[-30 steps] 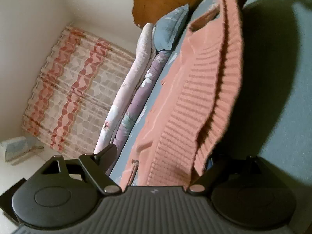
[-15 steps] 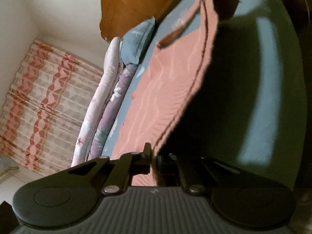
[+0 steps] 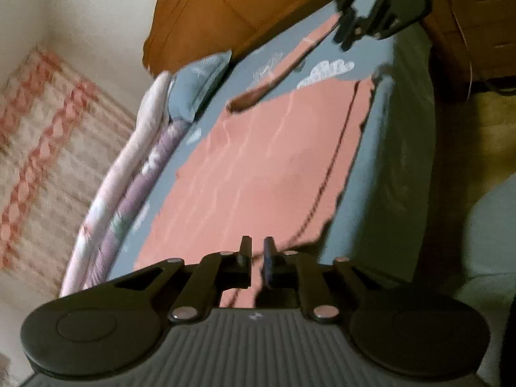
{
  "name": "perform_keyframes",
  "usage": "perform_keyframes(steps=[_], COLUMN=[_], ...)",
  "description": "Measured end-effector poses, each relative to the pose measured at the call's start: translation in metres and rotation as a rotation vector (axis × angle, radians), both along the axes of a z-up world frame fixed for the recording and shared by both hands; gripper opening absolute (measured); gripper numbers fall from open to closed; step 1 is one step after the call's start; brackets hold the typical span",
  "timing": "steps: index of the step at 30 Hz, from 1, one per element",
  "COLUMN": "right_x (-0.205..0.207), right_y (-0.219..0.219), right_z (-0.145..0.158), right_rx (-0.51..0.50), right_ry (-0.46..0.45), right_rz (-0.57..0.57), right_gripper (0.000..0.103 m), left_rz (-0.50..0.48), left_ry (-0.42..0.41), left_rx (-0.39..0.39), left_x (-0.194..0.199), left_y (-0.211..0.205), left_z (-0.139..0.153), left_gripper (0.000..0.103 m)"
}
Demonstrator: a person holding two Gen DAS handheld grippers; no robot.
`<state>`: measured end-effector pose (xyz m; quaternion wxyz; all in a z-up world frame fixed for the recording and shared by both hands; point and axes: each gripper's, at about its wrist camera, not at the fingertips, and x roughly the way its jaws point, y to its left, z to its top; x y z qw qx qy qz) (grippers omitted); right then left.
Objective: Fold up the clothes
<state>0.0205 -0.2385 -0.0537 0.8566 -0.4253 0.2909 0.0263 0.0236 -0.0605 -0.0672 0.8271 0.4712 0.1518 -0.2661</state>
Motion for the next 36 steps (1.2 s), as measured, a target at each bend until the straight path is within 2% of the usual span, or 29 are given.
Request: perform_keyframes(steps=[2,5,7,8,9,11,17,23,27,33,36], right_x=[-0.004,-0.005,-0.006,-0.006,-0.006,-0.004,0.011,0.015,0.016,0.020,0.023], right_y=[0.001,0.012,0.024,0.029,0.035,0.045,0.051,0.046,0.040,0.023,0.013], right_z=[0.003,0.007,0.007,0.007,0.007,0.008,0.010,0.010,0.006,-0.005,-0.010], right_rx=[0.052,0.094,0.094,0.094,0.097,0.112,0.214,0.300,0.314,0.326,0.326], right_ry=[-0.002,-0.017,-0.031,-0.038,-0.046,-0.060,-0.071,-0.081,-0.078,-0.062,-0.054], right_rz=[-0.002,0.036,0.071,0.089,0.106,0.130,0.110,0.059,0.026,-0.039,-0.074], right_gripper=[0.015,0.026,0.034,0.036,0.041,0.048,0.051,0.056,0.057,0.061,0.061], left_rz=[0.044,0.113,0.148,0.165,0.182,0.193,0.243,0.379,0.501,0.554,0.581], left_ry=[0.040,0.081,0.068,0.055,0.020,-0.051,-0.113,-0.162,-0.272,-0.395,-0.397], left_rx=[-0.025,-0.055,-0.039,-0.026,-0.012,-0.005,-0.017,-0.153,-0.103,-0.034,-0.039], left_x=[0.000,0.002,0.005,0.005,0.003,0.002,0.027,0.064,0.067,0.037,0.028], left_y=[0.007,0.017,0.020,0.022,0.024,0.026,0.019,0.024,0.038,0.066,0.076], left_z=[-0.002,-0.003,-0.006,-0.010,-0.014,-0.022,-0.051,-0.052,-0.045,-0.024,-0.012], left_gripper=[0.010,0.012,0.021,0.038,0.061,0.078,0.078,0.080,0.080,0.080,0.080])
